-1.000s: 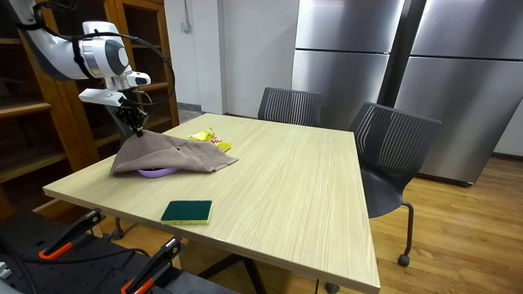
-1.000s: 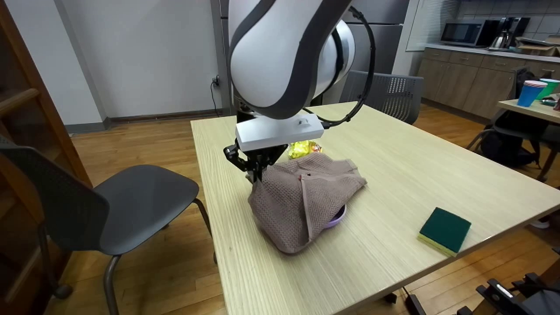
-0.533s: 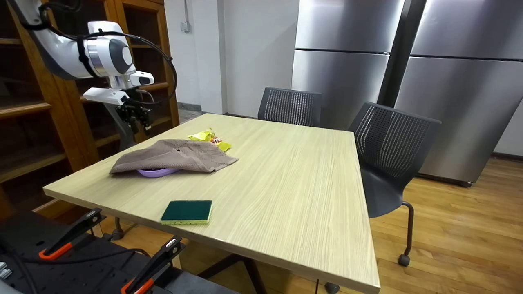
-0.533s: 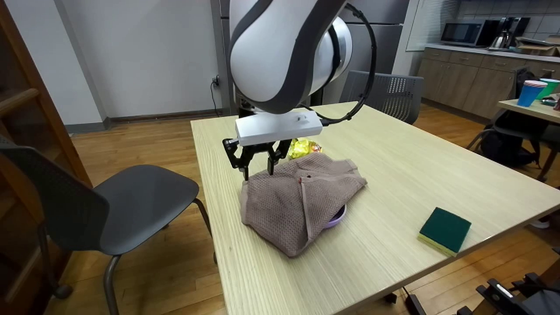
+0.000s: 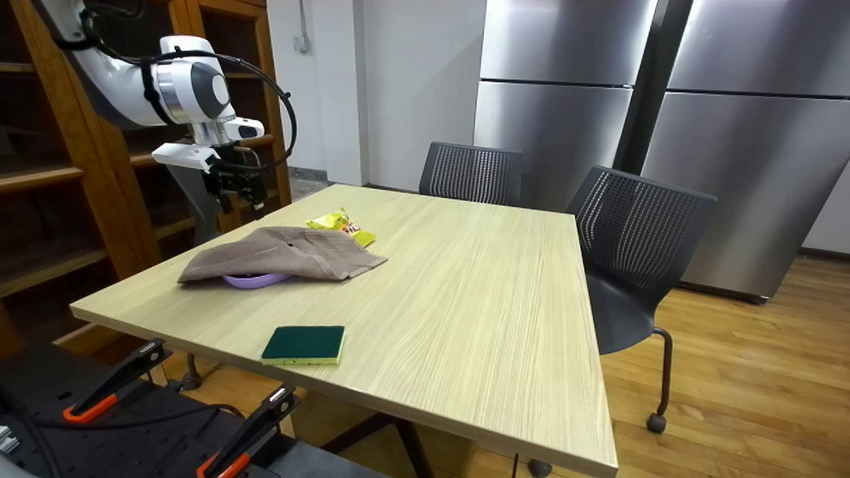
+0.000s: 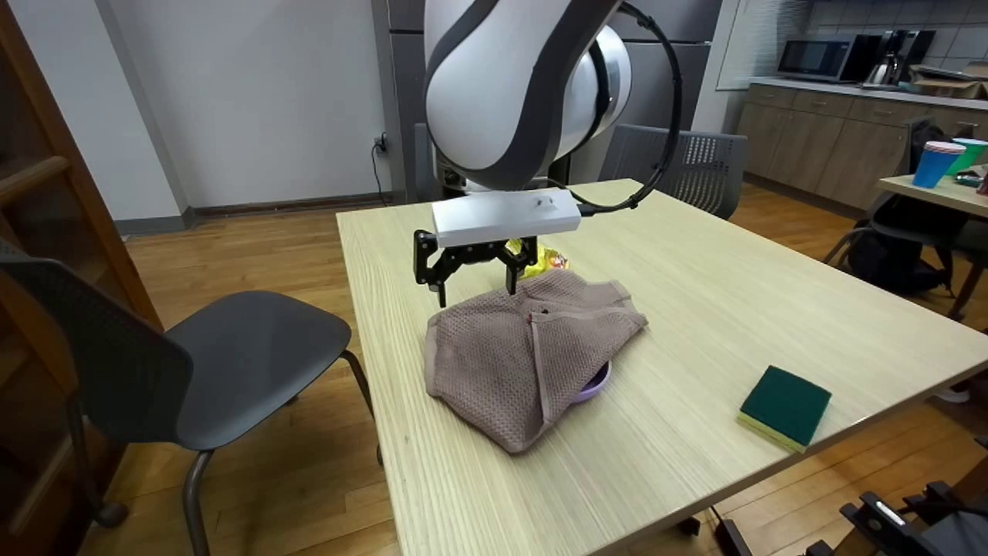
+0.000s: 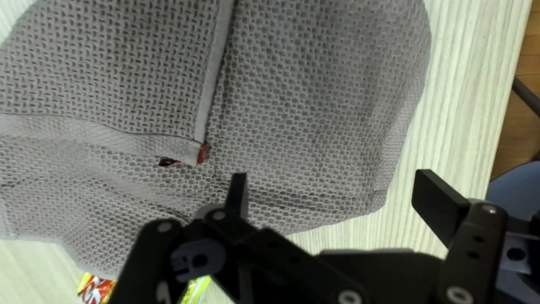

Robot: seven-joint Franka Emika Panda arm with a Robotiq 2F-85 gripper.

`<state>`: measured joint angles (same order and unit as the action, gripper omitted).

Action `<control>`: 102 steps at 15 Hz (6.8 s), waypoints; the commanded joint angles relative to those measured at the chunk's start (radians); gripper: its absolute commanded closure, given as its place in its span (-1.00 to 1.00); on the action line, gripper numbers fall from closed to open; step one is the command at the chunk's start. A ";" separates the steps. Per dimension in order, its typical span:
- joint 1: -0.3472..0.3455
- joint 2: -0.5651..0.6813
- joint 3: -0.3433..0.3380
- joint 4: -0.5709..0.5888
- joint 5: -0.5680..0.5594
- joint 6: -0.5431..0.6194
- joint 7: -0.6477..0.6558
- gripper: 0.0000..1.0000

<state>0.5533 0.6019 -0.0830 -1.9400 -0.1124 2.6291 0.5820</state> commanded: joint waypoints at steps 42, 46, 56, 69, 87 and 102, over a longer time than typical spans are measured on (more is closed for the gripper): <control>-0.140 0.134 0.015 0.156 0.050 -0.278 0.414 -1.00; -0.140 0.124 0.014 0.136 0.053 -0.268 0.473 -1.00; -0.141 0.103 0.015 0.096 0.045 -0.217 0.541 -1.00; -0.141 0.056 0.011 0.020 0.048 -0.123 0.542 -1.00; -0.140 0.027 0.010 -0.024 0.043 -0.092 0.541 1.00; -0.130 -0.094 -0.001 -0.243 0.033 0.068 0.552 0.98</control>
<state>0.4247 0.5888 -0.0871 -2.0713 -0.0674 2.6452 1.1157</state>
